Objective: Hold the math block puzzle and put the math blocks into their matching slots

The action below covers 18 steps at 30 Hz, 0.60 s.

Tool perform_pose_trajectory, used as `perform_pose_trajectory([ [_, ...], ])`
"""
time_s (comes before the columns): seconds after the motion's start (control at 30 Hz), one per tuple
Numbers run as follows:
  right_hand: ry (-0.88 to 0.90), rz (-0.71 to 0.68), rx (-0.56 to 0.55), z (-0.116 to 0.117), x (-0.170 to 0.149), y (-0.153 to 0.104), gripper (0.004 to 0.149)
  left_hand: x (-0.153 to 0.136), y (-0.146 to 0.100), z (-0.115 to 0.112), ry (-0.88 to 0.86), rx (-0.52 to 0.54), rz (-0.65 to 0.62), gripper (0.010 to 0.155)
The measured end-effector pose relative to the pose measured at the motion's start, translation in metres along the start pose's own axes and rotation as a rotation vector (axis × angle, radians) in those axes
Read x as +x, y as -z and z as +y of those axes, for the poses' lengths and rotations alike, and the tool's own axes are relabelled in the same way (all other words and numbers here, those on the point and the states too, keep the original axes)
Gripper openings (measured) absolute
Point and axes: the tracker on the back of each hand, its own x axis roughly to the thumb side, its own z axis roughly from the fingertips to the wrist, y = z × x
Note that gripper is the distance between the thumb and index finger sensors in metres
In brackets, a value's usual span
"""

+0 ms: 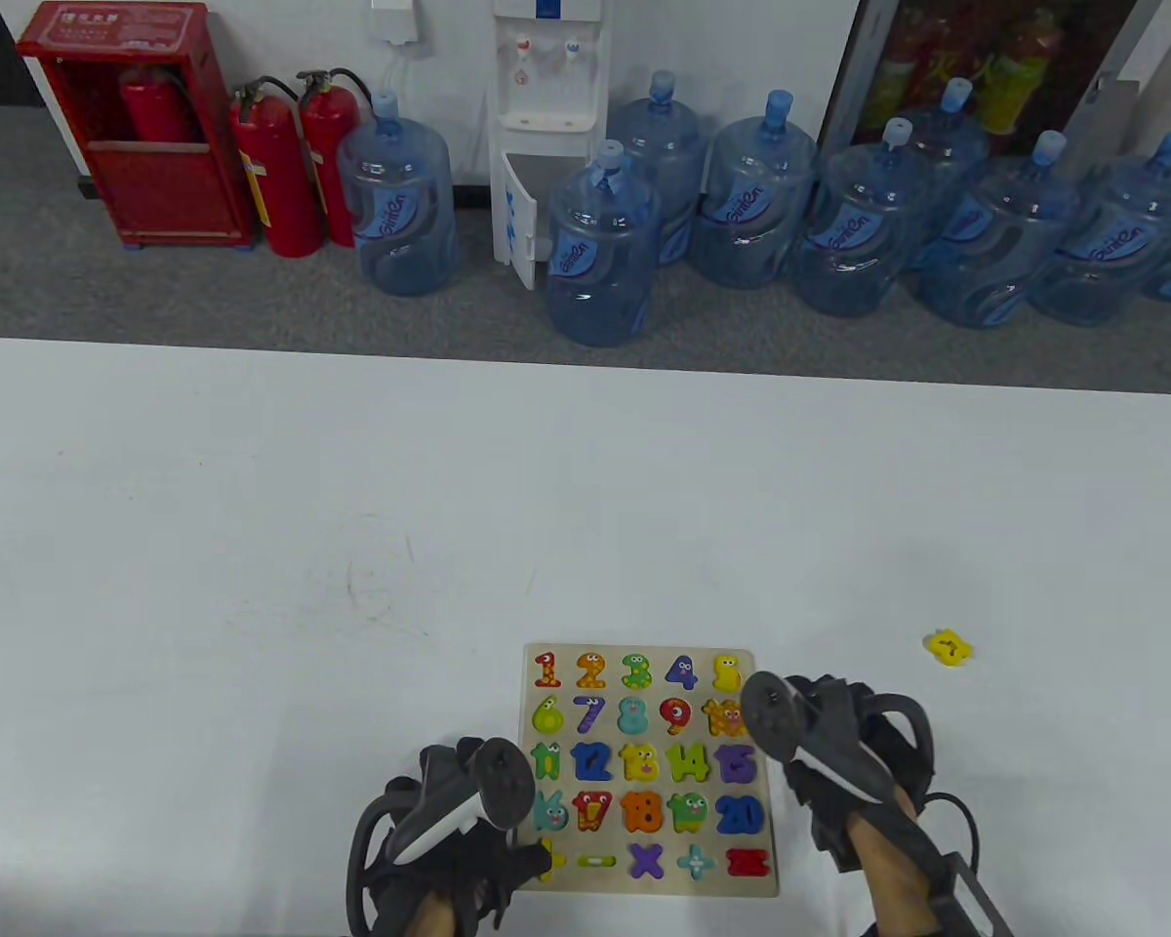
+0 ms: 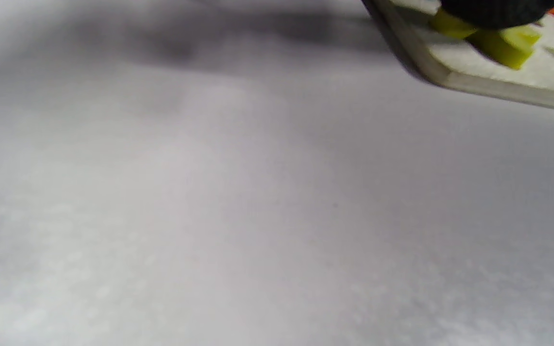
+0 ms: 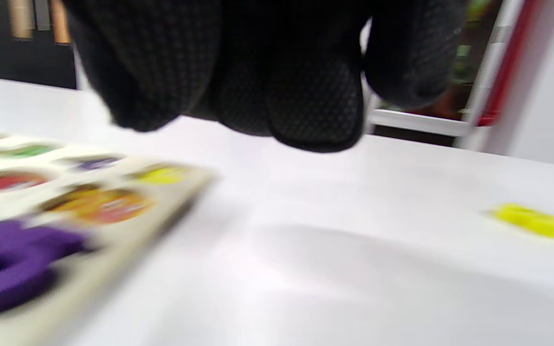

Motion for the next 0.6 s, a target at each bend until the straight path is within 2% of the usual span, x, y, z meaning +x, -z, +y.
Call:
perform_pose_trajectory([
  [0.1, -0.046, 0.151, -0.016, -0.001, -0.041, 0.012, 0.054, 0.000, 0.000, 0.000, -0.001, 0.002, 0.002, 0.091],
  [0.2, -0.095, 0.257, 0.022, 0.009, -0.071, 0.023, 0.059, 0.000, 0.000, -0.001, -0.002, 0.004, 0.004, 0.091],
  [0.4, -0.098, 0.373, 0.257, 0.049, -0.109, 0.058, 0.067, 0.000, -0.001, -0.001, 0.001, 0.008, 0.008, 0.091],
  [0.6, -0.087, 0.469, 0.400, 0.081, -0.131, 0.088, 0.070, 0.000, -0.001, -0.001, 0.001, 0.003, 0.011, 0.092],
])
